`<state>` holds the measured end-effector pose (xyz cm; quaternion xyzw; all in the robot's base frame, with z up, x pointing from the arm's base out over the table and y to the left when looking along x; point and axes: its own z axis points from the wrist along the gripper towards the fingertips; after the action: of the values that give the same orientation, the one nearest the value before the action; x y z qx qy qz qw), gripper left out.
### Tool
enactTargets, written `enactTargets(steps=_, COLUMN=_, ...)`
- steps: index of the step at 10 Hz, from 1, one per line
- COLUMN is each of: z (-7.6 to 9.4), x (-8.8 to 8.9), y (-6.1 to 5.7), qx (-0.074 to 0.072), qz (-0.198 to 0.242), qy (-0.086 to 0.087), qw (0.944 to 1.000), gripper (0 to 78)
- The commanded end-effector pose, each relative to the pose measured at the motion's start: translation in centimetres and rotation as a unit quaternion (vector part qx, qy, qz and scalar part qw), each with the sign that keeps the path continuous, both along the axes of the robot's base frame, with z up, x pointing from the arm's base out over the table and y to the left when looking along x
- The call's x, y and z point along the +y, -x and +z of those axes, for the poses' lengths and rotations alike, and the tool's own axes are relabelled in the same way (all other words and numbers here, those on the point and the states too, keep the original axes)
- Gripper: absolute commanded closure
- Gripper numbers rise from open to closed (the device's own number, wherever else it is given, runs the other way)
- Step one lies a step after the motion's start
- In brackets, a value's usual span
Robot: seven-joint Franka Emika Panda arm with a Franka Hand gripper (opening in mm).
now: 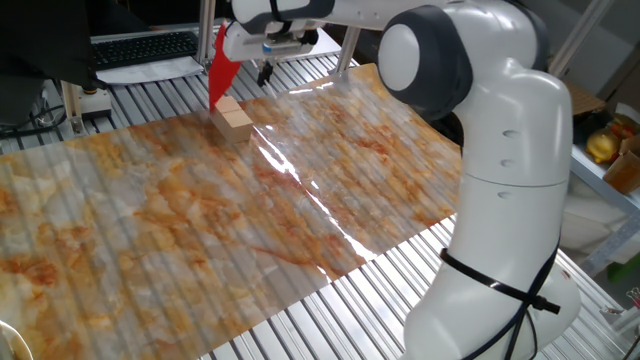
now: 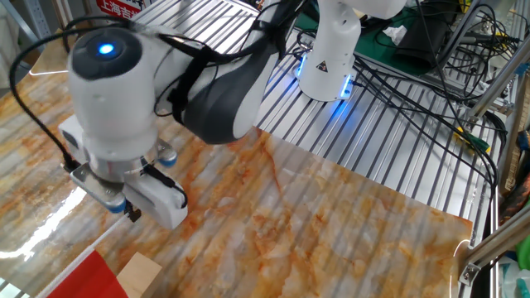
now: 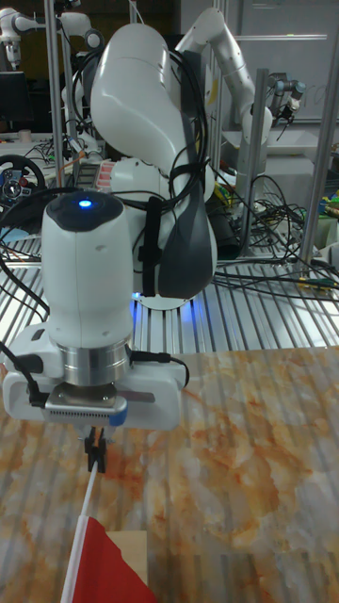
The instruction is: Wave the flag
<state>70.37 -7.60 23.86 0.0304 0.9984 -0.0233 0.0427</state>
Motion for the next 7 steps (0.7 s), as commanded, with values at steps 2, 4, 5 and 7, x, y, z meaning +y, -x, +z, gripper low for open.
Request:
enactTargets(steps=2, z=0.3, x=-0.2, y=-0.1, qx=-0.065, qz=-0.003, qy=-0.002, qw=0.9978, gripper=76.4)
enactTargets(steps=4, z=0.3, x=-0.2, y=-0.1, qx=-0.067, qz=-0.011, qy=-0.003, qw=0.9977, gripper=76.4)
enactTargets(steps=5, z=0.3, x=-0.3, y=-0.2, qx=-0.061, qz=-0.011, qy=-0.001, qw=0.9981, gripper=76.4)
enactTargets(steps=7, z=0.8, x=-1.5, y=-0.8, qx=-0.047, qz=0.0, qy=0.004, qw=0.9989, gripper=76.4)
